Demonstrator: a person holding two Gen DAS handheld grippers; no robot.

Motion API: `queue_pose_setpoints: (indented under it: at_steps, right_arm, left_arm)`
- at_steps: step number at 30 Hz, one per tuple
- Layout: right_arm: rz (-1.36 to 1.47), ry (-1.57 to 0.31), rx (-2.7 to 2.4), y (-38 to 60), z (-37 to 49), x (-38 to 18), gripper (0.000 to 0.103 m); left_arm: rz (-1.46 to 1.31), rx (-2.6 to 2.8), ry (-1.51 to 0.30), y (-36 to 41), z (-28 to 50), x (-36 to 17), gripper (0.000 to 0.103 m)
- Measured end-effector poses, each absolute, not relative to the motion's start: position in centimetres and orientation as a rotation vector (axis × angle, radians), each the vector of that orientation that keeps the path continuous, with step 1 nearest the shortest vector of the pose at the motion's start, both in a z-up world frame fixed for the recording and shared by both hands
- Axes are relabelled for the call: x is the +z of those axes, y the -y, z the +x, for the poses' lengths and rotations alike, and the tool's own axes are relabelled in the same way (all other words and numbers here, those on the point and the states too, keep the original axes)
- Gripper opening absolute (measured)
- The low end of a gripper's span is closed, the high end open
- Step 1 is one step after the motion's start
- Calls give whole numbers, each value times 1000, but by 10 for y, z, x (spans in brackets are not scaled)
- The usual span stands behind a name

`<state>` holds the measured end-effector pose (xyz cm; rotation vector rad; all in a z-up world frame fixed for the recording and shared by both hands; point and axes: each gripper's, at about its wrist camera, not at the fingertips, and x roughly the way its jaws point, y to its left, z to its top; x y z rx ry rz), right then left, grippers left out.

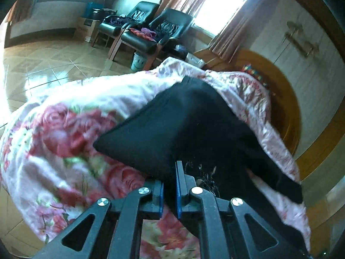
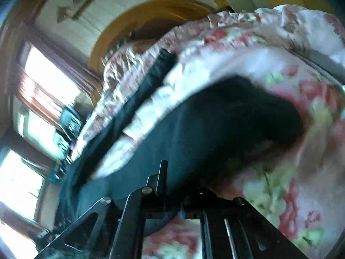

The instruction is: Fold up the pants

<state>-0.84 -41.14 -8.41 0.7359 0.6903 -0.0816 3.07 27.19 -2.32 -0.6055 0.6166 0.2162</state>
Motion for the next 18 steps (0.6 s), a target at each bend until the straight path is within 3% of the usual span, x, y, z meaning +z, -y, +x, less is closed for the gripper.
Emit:
queue_pose_setpoints:
  at_steps: [2,3,4,6,8,11,12,18]
  right_arm:
    - [751,-695,-54,413,-5,-86,13]
    - [776,-678,-45,416,-5,-86,20]
    - [798,-662,-50,419,-6,-86,38]
    - [854,-624,-87,428,-11,-90,61]
    - [893,-606,-110,434,-14,-95,59]
    - [888,-621,-136,441,-15,-101,27]
    - [872,-635,-138,441,-14,-101,12]
    - [687,-599,-180,428,-20,-67,8]
  left_arm:
    - [-614,231,-620,-275,34,-30,22]
    - [-639,238,-622,-278,37,-35,31]
    - [-661,241,-624,-281,39,-38,36]
    - [-724,243,-636,-291,46,-46,37]
    - [-798,257,-643,-301,48,-55,37]
    - [-903,245,-619,-311,50,-58,30]
    - [-912,236,-621,-311,52,-58,14]
    - [-856,225,-614,-303,40,-24,6]
